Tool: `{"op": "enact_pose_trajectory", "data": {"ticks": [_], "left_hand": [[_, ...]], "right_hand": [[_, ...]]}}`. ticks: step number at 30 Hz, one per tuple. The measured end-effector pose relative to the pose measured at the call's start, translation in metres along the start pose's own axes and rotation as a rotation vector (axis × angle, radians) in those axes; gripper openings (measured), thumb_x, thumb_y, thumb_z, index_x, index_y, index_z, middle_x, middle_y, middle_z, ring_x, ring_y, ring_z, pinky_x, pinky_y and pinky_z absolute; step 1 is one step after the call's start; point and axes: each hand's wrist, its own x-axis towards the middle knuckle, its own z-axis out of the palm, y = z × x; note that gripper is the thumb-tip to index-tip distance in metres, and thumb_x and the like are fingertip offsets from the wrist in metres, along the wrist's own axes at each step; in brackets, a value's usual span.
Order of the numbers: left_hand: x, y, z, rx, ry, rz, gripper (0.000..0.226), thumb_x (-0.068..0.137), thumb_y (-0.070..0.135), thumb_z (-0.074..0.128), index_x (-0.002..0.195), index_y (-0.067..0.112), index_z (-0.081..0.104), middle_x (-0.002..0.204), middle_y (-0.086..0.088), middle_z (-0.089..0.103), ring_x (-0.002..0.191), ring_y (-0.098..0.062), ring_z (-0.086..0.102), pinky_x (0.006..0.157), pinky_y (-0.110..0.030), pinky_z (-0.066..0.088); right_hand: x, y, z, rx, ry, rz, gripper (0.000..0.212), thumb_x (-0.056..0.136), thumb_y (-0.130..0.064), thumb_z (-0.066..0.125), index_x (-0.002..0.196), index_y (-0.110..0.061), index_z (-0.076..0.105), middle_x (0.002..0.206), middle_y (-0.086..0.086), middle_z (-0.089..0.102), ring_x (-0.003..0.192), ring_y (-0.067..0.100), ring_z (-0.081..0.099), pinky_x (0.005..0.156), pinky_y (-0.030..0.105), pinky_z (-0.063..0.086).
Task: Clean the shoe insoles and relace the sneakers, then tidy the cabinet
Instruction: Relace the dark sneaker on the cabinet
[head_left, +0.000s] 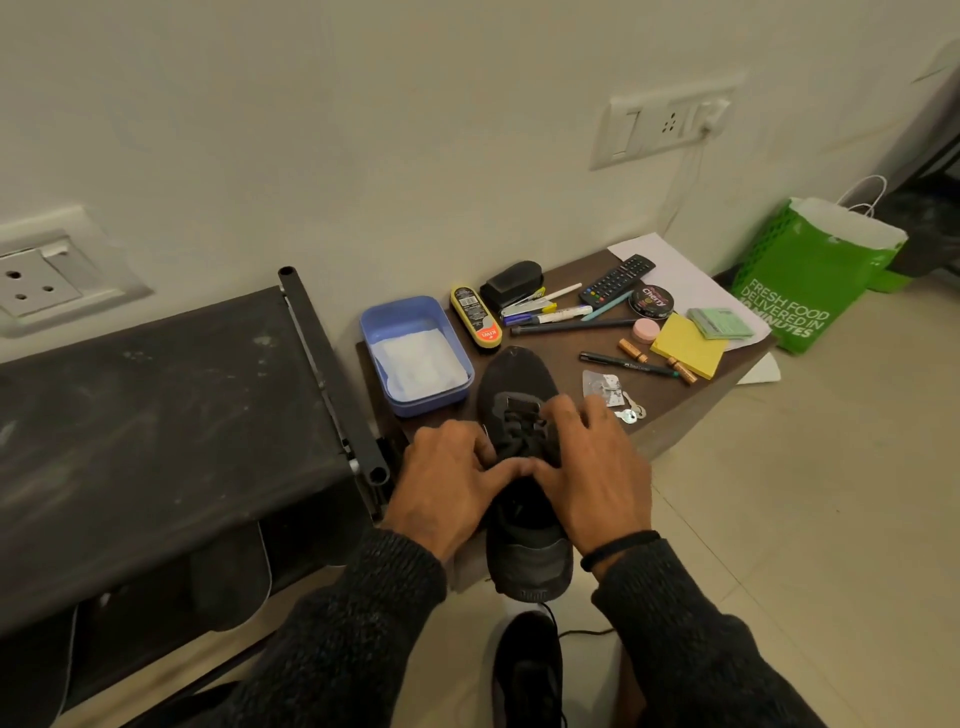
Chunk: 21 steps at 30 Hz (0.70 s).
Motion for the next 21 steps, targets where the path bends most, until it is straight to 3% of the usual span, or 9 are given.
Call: {"op": "enact_pose_trajectory", "data": {"ticks": [2, 5, 8, 10, 13, 16, 19, 21], "left_hand": [[-0.002, -0.002, 0.001, -0.068, -0.003, 0.006, 0.026, 0.080, 0.048, 0.080, 0.081, 0.024, 0.072, 0.068, 0.008, 0.070, 0.063, 0.002, 0.066, 0.058, -0.011, 0.052], [-0.005, -0.006, 0.004, -0.085, -0.014, -0.014, 0.024, 0.084, 0.045, 0.077, 0.083, 0.022, 0.078, 0.069, 0.008, 0.071, 0.065, 0.003, 0.066, 0.060, -0.011, 0.050], [-0.002, -0.007, 0.007, -0.051, 0.019, -0.039, 0.027, 0.085, 0.051, 0.073, 0.094, 0.026, 0.077, 0.082, 0.007, 0.074, 0.078, -0.002, 0.068, 0.074, -0.023, 0.059], [-0.001, -0.005, 0.003, -0.088, -0.018, -0.039, 0.028, 0.088, 0.046, 0.071, 0.109, 0.028, 0.074, 0.096, 0.006, 0.075, 0.088, -0.003, 0.067, 0.081, -0.020, 0.056], [0.003, -0.001, -0.001, -0.149, -0.109, -0.051, 0.027, 0.095, 0.043, 0.065, 0.117, 0.029, 0.070, 0.103, 0.008, 0.072, 0.087, -0.001, 0.061, 0.069, -0.007, 0.044], [0.009, 0.001, -0.002, -0.373, -0.167, -0.194, 0.037, 0.098, 0.056, 0.052, 0.101, 0.026, 0.073, 0.092, 0.010, 0.069, 0.087, -0.005, 0.064, 0.068, -0.020, 0.048], [0.015, 0.002, 0.003, -0.697, -0.110, -0.394, 0.042, 0.095, 0.058, 0.055, 0.082, 0.023, 0.075, 0.067, 0.010, 0.064, 0.064, -0.006, 0.059, 0.058, -0.021, 0.044], [0.015, 0.006, 0.006, -0.860, -0.074, -0.475, 0.037, 0.093, 0.054, 0.063, 0.082, 0.021, 0.076, 0.057, 0.012, 0.062, 0.053, -0.003, 0.056, 0.049, -0.018, 0.042]], "right_hand": [[-0.005, 0.002, 0.001, -0.048, -0.037, 0.060, 0.051, 0.089, -0.055, 0.061, 0.126, -0.032, 0.035, 0.107, -0.004, 0.052, 0.092, 0.017, 0.053, 0.068, 0.038, 0.055], [-0.008, -0.003, -0.003, -0.114, -0.094, 0.125, 0.043, 0.096, -0.062, 0.043, 0.118, -0.027, 0.033, 0.092, -0.002, 0.061, 0.081, 0.023, 0.061, 0.069, 0.038, 0.054], [-0.010, -0.010, -0.007, -0.173, -0.126, 0.136, 0.039, 0.099, -0.061, 0.036, 0.112, -0.025, 0.040, 0.086, -0.002, 0.062, 0.079, 0.023, 0.062, 0.067, 0.035, 0.049], [-0.009, -0.013, -0.009, -0.161, -0.121, 0.119, 0.038, 0.100, -0.059, 0.035, 0.112, -0.025, 0.046, 0.086, -0.003, 0.061, 0.079, 0.020, 0.061, 0.071, 0.037, 0.053], [-0.006, -0.013, -0.006, -0.079, -0.061, 0.083, 0.032, 0.098, -0.051, 0.047, 0.115, -0.026, 0.056, 0.099, -0.005, 0.059, 0.092, 0.016, 0.056, 0.077, 0.036, 0.055], [0.000, -0.010, -0.005, 0.172, -0.032, 0.114, 0.031, 0.090, -0.039, 0.068, 0.119, -0.028, 0.063, 0.110, -0.007, 0.065, 0.099, 0.010, 0.058, 0.081, 0.030, 0.055], [0.006, -0.005, -0.014, 0.529, -0.072, 0.215, 0.040, 0.082, -0.022, 0.080, 0.120, -0.027, 0.067, 0.109, -0.015, 0.065, 0.093, -0.004, 0.058, 0.078, 0.011, 0.045], [0.005, -0.003, -0.019, 0.703, -0.083, 0.268, 0.040, 0.079, -0.015, 0.083, 0.114, -0.028, 0.069, 0.103, -0.020, 0.065, 0.089, -0.012, 0.058, 0.081, 0.012, 0.047]]}}
